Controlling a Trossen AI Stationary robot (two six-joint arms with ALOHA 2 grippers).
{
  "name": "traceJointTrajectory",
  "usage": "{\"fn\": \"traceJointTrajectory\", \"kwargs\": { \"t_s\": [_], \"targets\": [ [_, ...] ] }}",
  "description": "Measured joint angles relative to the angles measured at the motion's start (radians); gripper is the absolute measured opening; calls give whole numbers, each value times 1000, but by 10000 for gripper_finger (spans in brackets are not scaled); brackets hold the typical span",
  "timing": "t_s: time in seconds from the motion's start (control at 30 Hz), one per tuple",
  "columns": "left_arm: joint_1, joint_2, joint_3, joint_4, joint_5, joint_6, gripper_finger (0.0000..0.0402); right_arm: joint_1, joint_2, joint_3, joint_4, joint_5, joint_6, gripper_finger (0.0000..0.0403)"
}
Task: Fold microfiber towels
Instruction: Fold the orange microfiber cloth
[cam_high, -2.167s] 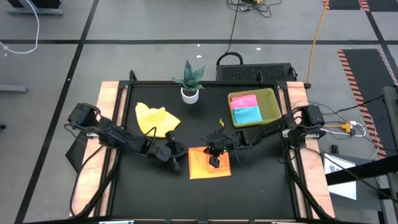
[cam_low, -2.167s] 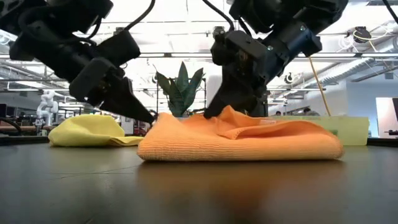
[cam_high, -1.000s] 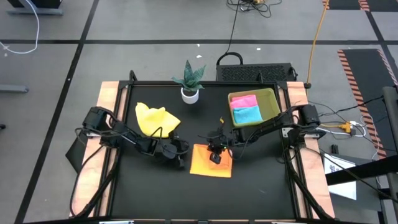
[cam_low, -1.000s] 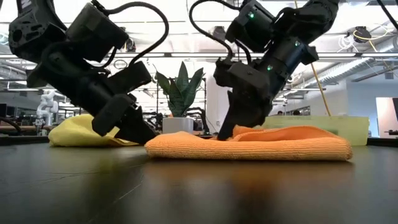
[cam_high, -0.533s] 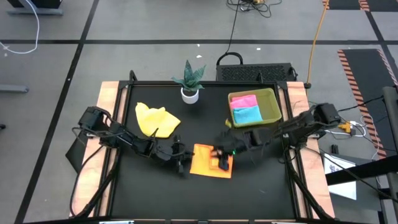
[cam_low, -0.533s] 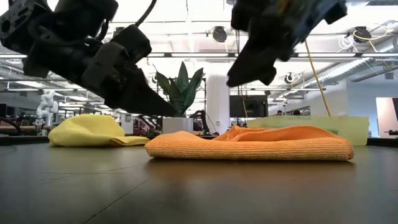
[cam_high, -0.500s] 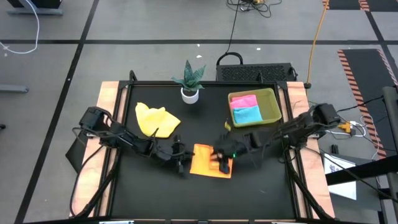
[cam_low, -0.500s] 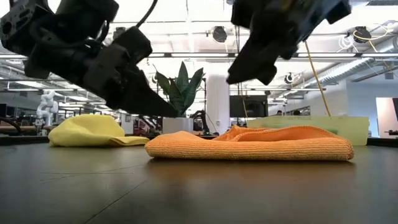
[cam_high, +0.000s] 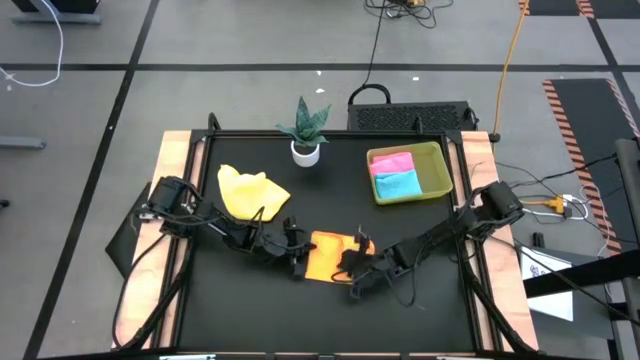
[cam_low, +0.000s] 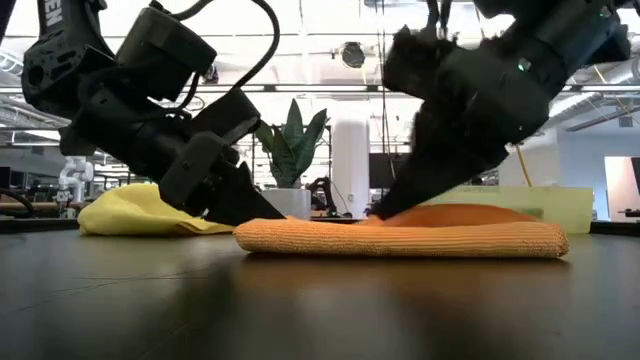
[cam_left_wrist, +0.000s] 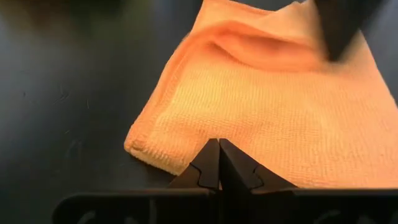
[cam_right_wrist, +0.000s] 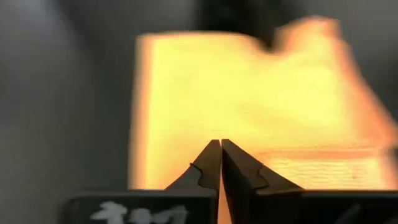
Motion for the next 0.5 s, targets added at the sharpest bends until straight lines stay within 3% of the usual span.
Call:
{"fn": "traceJointTrajectory", "kwargs": {
  "t_s": [0.33,0.5],
  "targets": [
    [-6,-8,-1,-26,1,1,13,0,-109,-1,-472,372,329,1],
    [-8,-8,-1,-19,1,-1,11,0,-163,-1,-494,371,353,1]
  ]
}}
